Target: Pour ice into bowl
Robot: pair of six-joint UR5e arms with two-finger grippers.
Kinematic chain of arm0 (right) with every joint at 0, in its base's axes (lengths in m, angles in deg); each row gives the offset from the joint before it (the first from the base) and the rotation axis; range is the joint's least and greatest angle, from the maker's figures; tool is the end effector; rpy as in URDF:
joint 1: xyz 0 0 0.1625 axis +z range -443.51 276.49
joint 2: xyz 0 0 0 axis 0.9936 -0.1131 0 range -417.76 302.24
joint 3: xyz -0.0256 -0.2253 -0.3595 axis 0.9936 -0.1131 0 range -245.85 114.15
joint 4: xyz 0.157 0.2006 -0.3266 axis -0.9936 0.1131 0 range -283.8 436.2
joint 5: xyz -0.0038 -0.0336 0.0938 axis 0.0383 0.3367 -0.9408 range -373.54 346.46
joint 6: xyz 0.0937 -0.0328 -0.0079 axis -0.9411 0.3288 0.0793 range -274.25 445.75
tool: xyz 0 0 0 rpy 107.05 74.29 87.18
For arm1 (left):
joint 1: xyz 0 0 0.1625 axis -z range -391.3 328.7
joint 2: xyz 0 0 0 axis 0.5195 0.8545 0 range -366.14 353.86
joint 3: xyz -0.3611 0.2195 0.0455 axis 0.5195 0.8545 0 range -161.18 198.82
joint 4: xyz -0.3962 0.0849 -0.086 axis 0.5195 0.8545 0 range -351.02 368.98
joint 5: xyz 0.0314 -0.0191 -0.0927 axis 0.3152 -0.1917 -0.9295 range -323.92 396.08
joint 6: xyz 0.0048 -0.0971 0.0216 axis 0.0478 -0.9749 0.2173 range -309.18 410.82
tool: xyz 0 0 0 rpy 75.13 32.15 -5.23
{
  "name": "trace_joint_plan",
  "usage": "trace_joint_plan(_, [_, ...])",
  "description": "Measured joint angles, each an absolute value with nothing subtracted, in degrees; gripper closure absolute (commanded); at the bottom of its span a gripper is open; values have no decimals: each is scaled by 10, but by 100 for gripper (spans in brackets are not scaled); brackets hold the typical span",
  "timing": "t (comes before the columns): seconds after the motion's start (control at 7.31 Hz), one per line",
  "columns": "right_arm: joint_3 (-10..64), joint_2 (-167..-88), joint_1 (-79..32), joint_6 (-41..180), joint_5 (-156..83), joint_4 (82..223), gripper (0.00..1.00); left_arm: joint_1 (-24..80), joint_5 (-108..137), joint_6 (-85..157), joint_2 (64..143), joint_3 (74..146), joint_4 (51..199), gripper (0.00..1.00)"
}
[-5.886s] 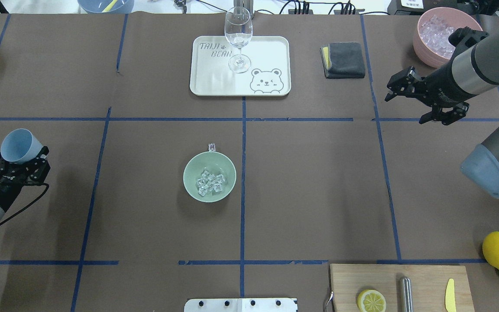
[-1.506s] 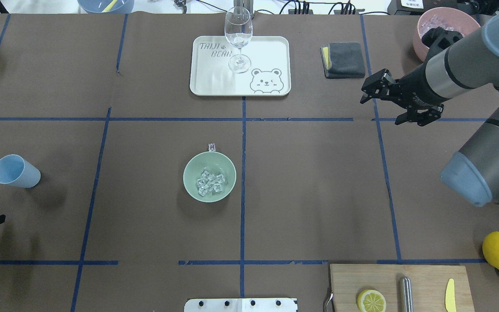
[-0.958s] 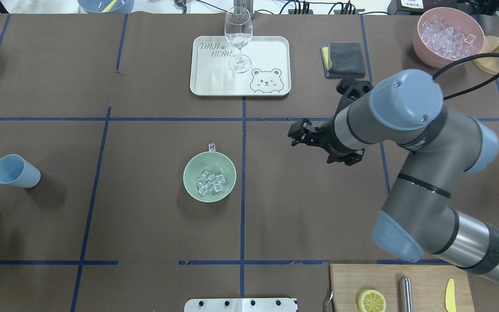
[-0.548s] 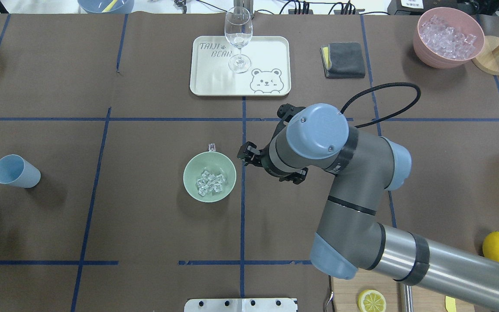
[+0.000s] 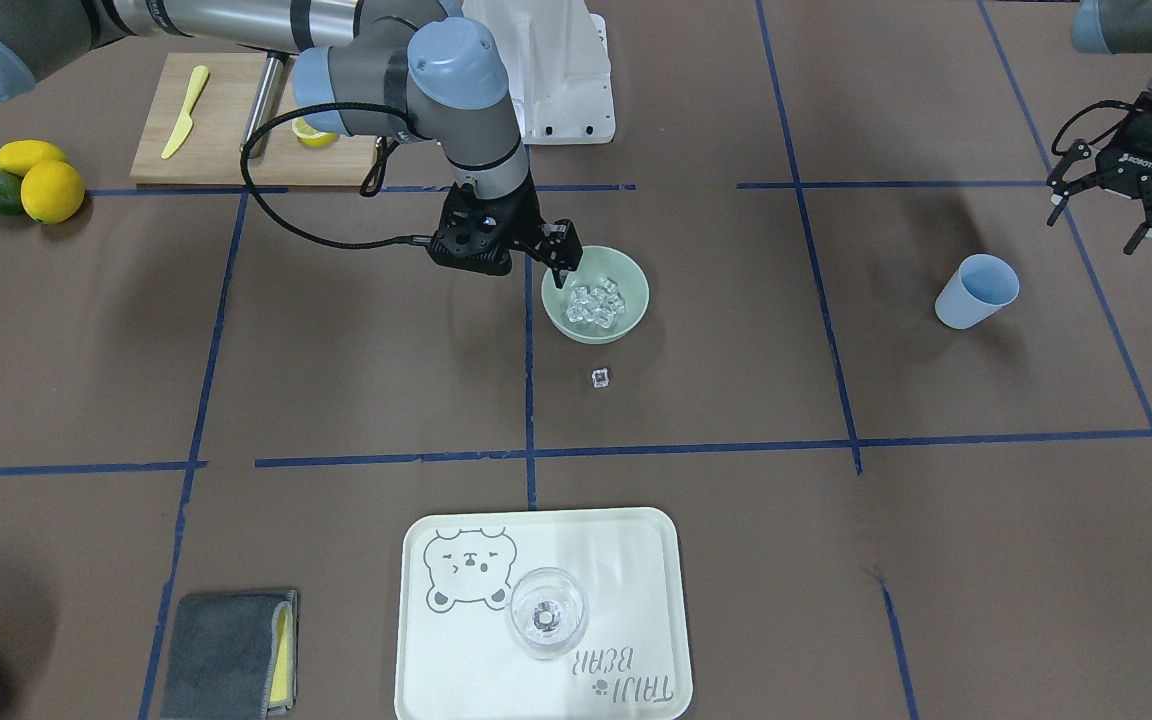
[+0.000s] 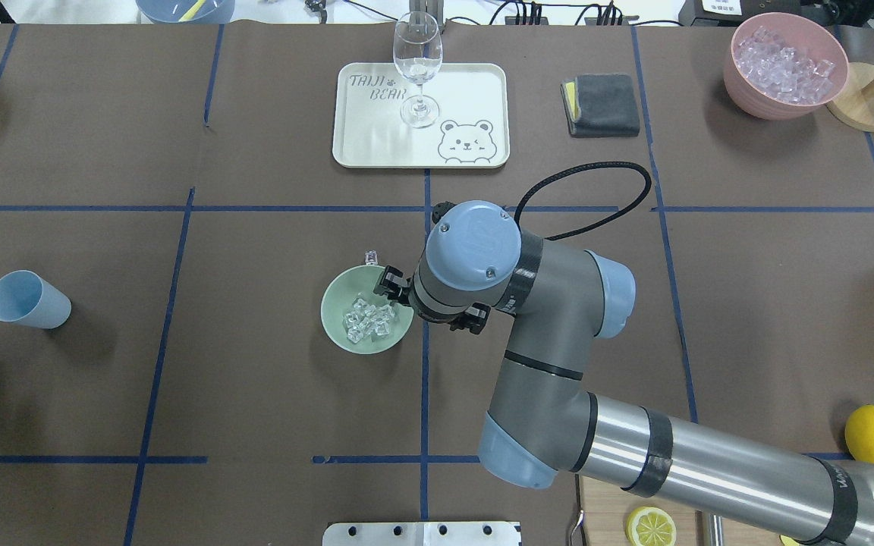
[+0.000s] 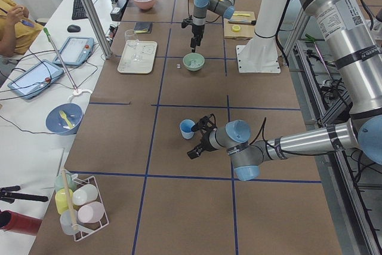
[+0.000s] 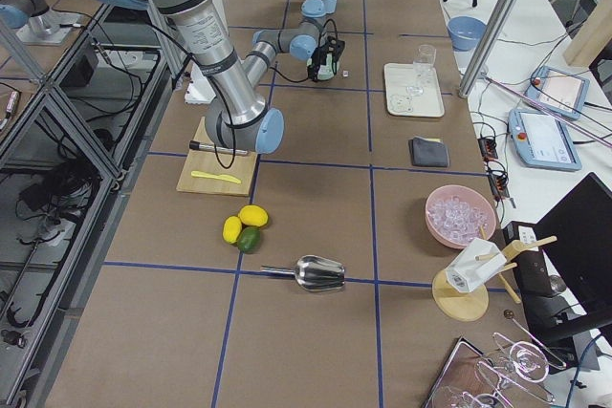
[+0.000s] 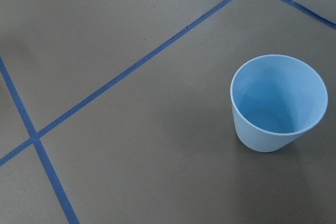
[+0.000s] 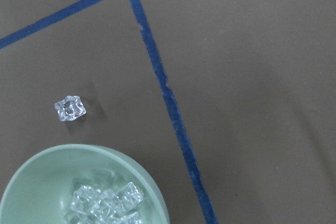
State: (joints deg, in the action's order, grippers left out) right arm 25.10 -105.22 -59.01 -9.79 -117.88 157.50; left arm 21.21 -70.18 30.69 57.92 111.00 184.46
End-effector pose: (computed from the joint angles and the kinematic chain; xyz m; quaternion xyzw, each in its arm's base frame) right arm -0.6003 -0.3930 0.1861 -0.0387 -0.4489 0.1779 0.8748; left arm 0.1017 -0.3058 0.6600 0.3865 0.3511 0.2000 0.8291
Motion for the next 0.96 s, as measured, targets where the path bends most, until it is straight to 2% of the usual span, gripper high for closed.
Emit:
trace_joint_plan(0.14, [230, -1044, -594, -97, -1178, 1566, 35, 212, -703, 307, 579, 1110, 1845, 0])
trace_joint_plan(0.27, [212, -1039, -600, -97, -1176, 1554, 99, 213, -703, 307, 579, 1110, 1845, 0])
trace_joint_plan(0.96, [216, -1039, -600, -74, -1176, 1543, 100, 213, -701, 306, 578, 1109, 1846, 0])
